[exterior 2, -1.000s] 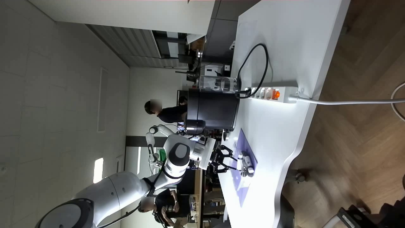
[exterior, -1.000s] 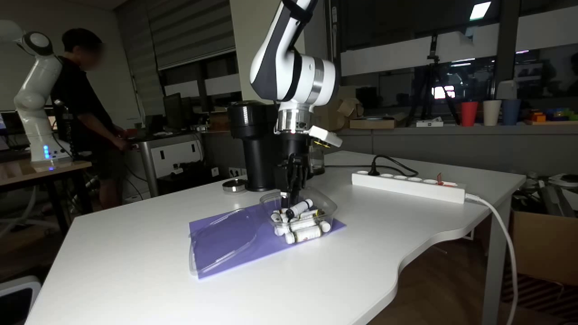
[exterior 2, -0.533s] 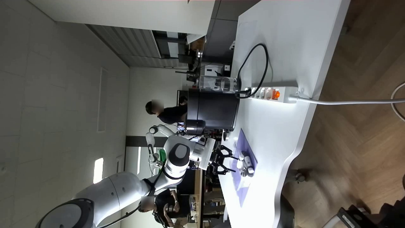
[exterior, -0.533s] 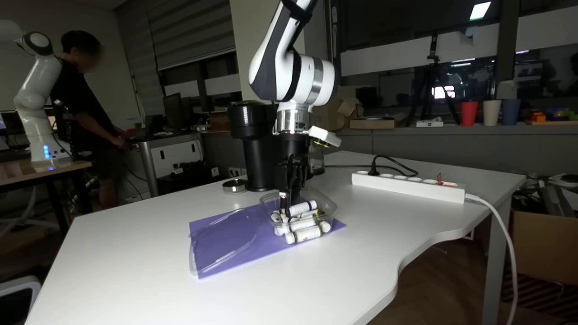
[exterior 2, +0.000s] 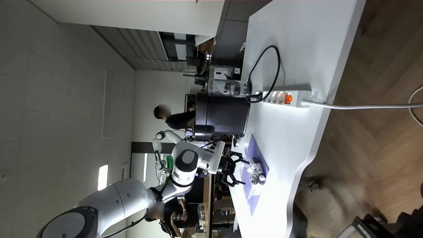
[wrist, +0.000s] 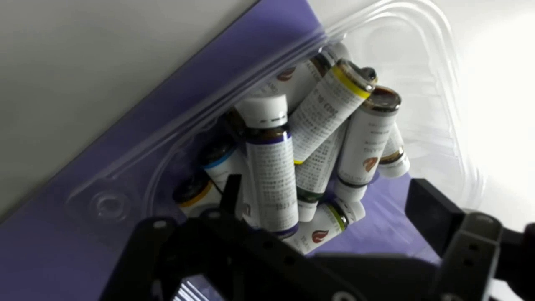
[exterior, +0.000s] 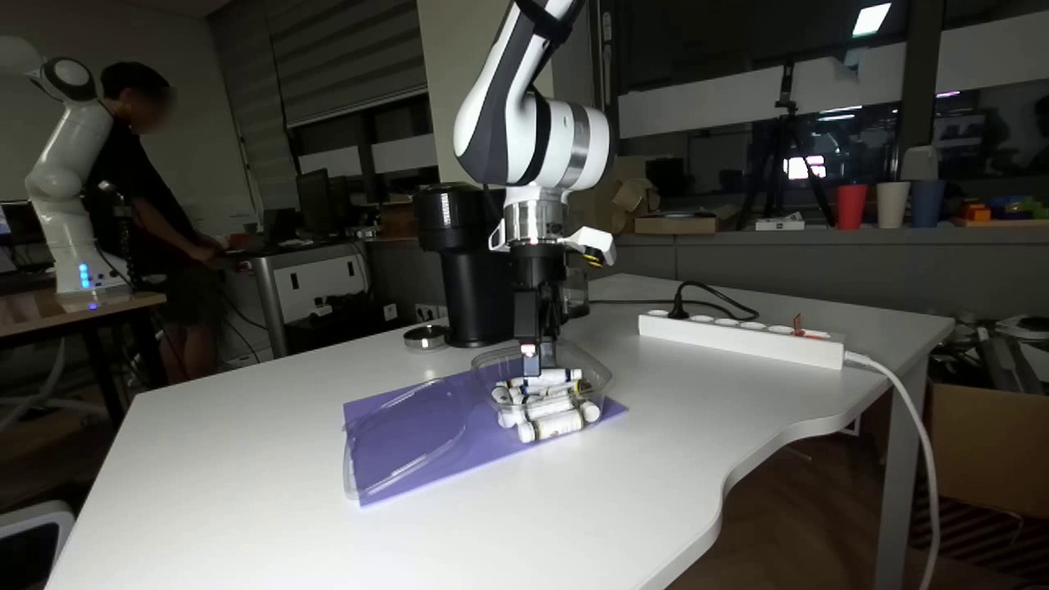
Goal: Put one of the things in the container on the table
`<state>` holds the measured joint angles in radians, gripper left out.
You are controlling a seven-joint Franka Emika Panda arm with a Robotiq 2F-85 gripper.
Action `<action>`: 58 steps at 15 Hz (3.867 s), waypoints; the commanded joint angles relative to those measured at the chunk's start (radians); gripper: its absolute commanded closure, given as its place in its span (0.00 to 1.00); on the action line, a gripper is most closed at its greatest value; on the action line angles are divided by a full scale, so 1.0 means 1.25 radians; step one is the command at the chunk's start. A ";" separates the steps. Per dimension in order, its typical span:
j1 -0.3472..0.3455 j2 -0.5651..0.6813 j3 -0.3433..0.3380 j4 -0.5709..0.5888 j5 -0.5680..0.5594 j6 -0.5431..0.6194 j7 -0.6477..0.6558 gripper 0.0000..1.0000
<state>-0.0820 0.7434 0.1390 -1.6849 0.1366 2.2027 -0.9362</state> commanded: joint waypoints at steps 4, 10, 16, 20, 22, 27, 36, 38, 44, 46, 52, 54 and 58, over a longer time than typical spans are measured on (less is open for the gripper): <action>-0.014 -0.007 0.014 -0.002 -0.007 0.007 -0.034 0.36; -0.026 -0.009 0.025 0.001 0.007 0.028 -0.043 0.77; -0.024 -0.002 0.023 0.014 -0.013 -0.014 -0.053 0.32; -0.011 0.007 0.017 0.004 -0.038 0.004 -0.088 0.04; -0.004 0.015 0.015 -0.001 -0.049 0.027 -0.090 0.00; -0.004 0.023 0.024 -0.006 -0.045 0.084 -0.093 0.45; -0.020 -0.017 0.037 0.006 0.000 0.066 -0.039 0.93; -0.034 -0.051 0.042 0.020 0.044 0.007 0.002 0.93; -0.097 -0.103 0.029 0.054 0.176 0.026 0.026 0.93; -0.099 -0.081 0.016 0.081 0.152 0.055 -0.013 0.93; -0.049 0.018 -0.007 0.163 0.002 0.127 -0.069 0.93; -0.027 0.063 -0.012 0.205 -0.059 0.133 -0.074 0.93; 0.011 0.164 -0.020 0.311 -0.155 0.131 -0.087 0.93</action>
<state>-0.0992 0.8480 0.1312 -1.4343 0.0053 2.3836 -1.0251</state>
